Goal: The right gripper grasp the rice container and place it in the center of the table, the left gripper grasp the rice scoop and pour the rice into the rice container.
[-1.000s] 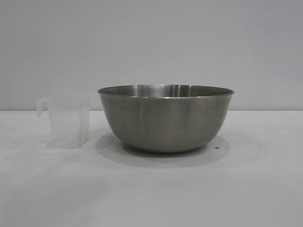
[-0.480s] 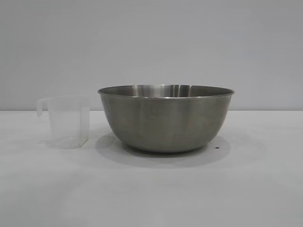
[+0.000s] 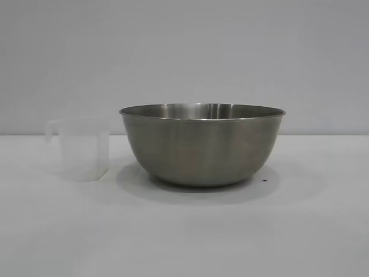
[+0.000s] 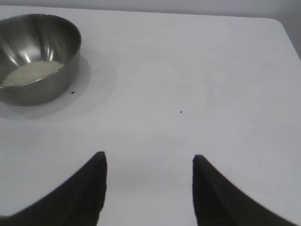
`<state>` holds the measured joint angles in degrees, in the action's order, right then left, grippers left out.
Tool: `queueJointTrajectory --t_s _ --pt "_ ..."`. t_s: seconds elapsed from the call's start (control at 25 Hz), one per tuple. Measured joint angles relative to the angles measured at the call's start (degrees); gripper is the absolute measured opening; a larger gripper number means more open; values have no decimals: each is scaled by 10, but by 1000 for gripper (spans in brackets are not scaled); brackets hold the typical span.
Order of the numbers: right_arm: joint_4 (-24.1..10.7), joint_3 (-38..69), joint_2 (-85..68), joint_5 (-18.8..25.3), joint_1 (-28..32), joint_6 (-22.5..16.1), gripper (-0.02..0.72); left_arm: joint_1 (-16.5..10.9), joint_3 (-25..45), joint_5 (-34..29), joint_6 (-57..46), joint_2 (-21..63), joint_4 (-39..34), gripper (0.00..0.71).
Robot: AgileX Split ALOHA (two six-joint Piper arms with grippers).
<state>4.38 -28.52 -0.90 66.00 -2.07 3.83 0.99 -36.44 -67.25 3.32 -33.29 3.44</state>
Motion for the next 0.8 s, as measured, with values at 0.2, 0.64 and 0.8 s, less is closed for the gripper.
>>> queueJointTrajectory --t_s 0.2,0.64,0.8 --pt "0 0 0 0 0 0 379 0 38 0 0 71 4 218" --pt "0 0 0 0 0 0 379 0 69 9 -1 175 4 218" --pt "0 0 0 0 0 0 379 0 73 15 -1 201 4 218"
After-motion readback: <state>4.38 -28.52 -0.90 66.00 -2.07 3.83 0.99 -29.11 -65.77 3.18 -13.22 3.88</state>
